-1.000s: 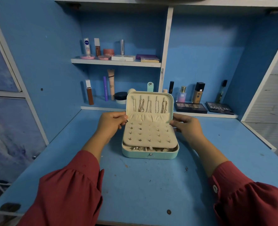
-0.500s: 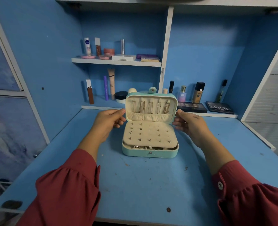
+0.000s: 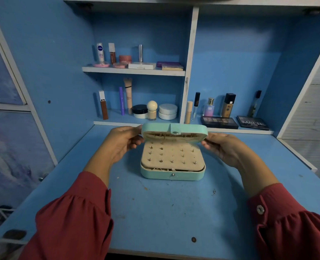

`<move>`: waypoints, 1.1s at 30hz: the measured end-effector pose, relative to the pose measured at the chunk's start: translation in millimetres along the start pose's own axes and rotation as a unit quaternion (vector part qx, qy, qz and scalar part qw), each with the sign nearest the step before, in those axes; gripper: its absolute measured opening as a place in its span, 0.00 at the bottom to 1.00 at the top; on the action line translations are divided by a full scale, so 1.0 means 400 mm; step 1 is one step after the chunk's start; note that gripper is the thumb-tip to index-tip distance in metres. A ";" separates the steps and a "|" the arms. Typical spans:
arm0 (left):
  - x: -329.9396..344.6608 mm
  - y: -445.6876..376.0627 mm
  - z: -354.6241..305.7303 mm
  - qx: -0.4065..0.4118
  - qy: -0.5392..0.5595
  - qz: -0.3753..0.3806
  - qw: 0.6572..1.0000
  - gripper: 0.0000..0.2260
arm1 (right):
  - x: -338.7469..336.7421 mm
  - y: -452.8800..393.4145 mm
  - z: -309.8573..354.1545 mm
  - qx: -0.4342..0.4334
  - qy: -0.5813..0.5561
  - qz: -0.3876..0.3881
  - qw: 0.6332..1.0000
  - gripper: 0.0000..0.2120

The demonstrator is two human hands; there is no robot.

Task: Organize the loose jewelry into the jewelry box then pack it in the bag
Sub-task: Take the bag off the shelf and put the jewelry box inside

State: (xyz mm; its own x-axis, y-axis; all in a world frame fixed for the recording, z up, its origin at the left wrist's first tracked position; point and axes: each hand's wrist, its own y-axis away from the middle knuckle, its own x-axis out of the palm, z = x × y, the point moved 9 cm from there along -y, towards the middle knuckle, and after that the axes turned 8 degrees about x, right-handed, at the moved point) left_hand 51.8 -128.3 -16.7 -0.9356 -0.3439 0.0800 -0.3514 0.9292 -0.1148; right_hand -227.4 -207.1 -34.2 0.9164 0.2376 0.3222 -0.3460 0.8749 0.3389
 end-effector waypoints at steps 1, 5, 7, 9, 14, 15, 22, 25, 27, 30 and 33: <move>0.000 0.001 0.001 -0.005 0.000 0.004 1.000 0.07 | 0.000 0.001 -0.002 0.007 0.003 0.005 1.000 0.05; 0.000 0.005 0.006 -0.025 -0.010 0.028 0.999 0.05 | -0.004 0.008 -0.006 0.022 0.040 0.013 0.999 0.05; -0.002 0.006 0.010 -0.033 -0.027 0.043 0.998 0.03 | -0.007 0.010 -0.009 0.028 0.060 0.013 0.998 0.06; -0.005 0.006 0.014 -0.036 -0.041 0.058 0.997 0.02 | -0.007 0.009 -0.015 0.035 0.075 0.022 0.996 0.05; -0.002 0.007 0.017 -0.036 -0.059 0.090 0.994 0.04 | -0.013 -0.001 -0.025 0.043 0.102 0.035 0.993 0.06; -0.003 0.007 0.019 -0.040 -0.063 0.094 0.993 0.05 | -0.013 -0.002 -0.024 0.043 0.107 0.039 0.993 0.06; -0.002 0.012 0.032 -0.066 -0.100 0.115 0.986 0.06 | -0.013 0.009 -0.032 0.073 0.196 0.046 0.977 0.16; 0.007 0.026 0.046 -0.095 -0.116 0.153 0.977 0.08 | -0.008 0.023 -0.036 0.091 0.246 0.065 0.963 0.19; 0.010 0.031 0.054 -0.106 -0.136 0.166 0.971 0.10 | -0.004 0.028 -0.036 0.094 0.258 0.075 0.959 0.21; 0.014 0.023 0.047 -0.081 -0.147 0.151 0.974 0.10 | -0.004 0.022 -0.029 0.082 0.241 0.070 0.964 0.20; 0.027 0.013 0.042 -0.051 -0.151 0.127 0.979 0.09 | -0.014 0.010 -0.022 0.065 0.199 0.047 0.977 0.14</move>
State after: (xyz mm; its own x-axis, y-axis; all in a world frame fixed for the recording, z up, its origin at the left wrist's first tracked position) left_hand 39.3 -129.6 -33.1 -0.9654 -0.1111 -0.2359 -0.1161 0.9932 0.0074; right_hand -232.1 -201.1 -42.5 0.8760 0.4823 -0.0034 -0.4311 0.7862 0.4427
